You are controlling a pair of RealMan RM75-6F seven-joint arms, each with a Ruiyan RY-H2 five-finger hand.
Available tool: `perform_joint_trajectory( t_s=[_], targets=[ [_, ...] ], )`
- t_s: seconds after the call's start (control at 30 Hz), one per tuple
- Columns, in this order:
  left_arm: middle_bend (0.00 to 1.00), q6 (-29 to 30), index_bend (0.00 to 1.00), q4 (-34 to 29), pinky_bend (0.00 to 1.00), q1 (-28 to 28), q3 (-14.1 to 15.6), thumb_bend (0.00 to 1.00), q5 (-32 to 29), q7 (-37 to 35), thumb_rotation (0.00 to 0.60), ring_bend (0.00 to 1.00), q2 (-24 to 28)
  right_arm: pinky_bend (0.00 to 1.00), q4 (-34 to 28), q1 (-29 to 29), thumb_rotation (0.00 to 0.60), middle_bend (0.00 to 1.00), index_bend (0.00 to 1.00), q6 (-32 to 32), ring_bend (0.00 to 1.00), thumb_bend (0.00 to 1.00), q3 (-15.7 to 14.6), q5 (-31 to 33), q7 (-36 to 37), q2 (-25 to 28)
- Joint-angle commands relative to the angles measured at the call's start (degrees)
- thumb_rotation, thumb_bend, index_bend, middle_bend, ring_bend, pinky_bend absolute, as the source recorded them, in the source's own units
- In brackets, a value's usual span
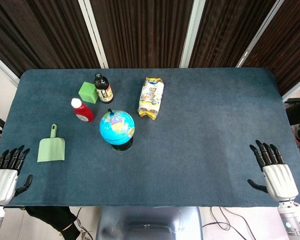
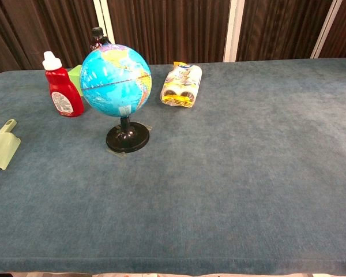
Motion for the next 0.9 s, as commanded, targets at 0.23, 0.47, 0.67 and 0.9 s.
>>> perform_joint_trajectory(
  t_s=[0.23,0.47,0.67,0.9],
  targets=[
    [0.0,0.7,0.0,2.7,0.01,-2.5,-0.5,0.37,4.3,-8.3,0.6,0.0,-3.5,0.0,-0.4,-0.4,0.6,0.0,0.0,0.6,0.0,0.13,-0.3,-0.6,1.0,0.7],
    [0.0,-0.2,0.0,7.1,0.01,-9.7,-5.7,0.37,6.1,-19.4,0.6,0.0,-11.0,0.0,-0.4,0.0,0.6,0.0,0.0,-0.8,0.0,0.13,-0.3,0.3,0.3,0.6],
    [0.0,-5.7,0.0,8.4,0.01,-15.7,-10.0,0.35,1.5,-23.3,0.6,0.0,-17.1,0.0,-0.4,0.1,0.6,0.0,0.0,-1.0,0.0,0.13,0.1,1.0,0.4,0.7],
    [0.0,-9.4,0.0,11.1,0.01,-20.4,-12.6,0.34,-1.7,-24.1,0.6,0.0,-22.1,0.0,-0.5,0.4,0.6,0.0,0.0,-1.8,0.0,0.13,0.6,2.1,0.8,0.9]
  ],
)
